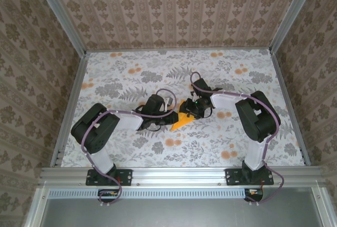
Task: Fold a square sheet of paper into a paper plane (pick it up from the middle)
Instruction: Fourth fold the wing at the center of the table.
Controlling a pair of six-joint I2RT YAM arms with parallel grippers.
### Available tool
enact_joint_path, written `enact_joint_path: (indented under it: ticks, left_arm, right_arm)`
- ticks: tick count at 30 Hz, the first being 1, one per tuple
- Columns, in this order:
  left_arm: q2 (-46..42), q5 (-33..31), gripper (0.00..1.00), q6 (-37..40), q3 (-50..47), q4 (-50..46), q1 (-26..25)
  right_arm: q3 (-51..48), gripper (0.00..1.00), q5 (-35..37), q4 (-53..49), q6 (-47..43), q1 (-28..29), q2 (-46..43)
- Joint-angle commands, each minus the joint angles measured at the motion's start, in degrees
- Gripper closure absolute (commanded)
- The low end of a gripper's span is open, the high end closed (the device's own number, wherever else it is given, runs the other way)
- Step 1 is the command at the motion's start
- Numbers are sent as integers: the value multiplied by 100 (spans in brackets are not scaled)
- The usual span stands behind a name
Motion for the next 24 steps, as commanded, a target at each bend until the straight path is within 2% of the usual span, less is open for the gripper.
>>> enact_joint_path:
  ticks: [1,6,17,24]
  left_arm:
    - [126,-81,90,158,132,-203,1]
    - [137,-152,90,150,136,-262,14]
    - [238,-249,92,139,197,-422,16]
    - [240,-240,92,170,235,-509,14]
  right_arm:
    - [-377,50,901,-840,50,-40,454]
    - [-377,51,925,-863,15,-40,468]
    - [-293,61,1007,-1015,-50,-38,638]
    - [-224,63,1057,-1134,-48,-31,783]
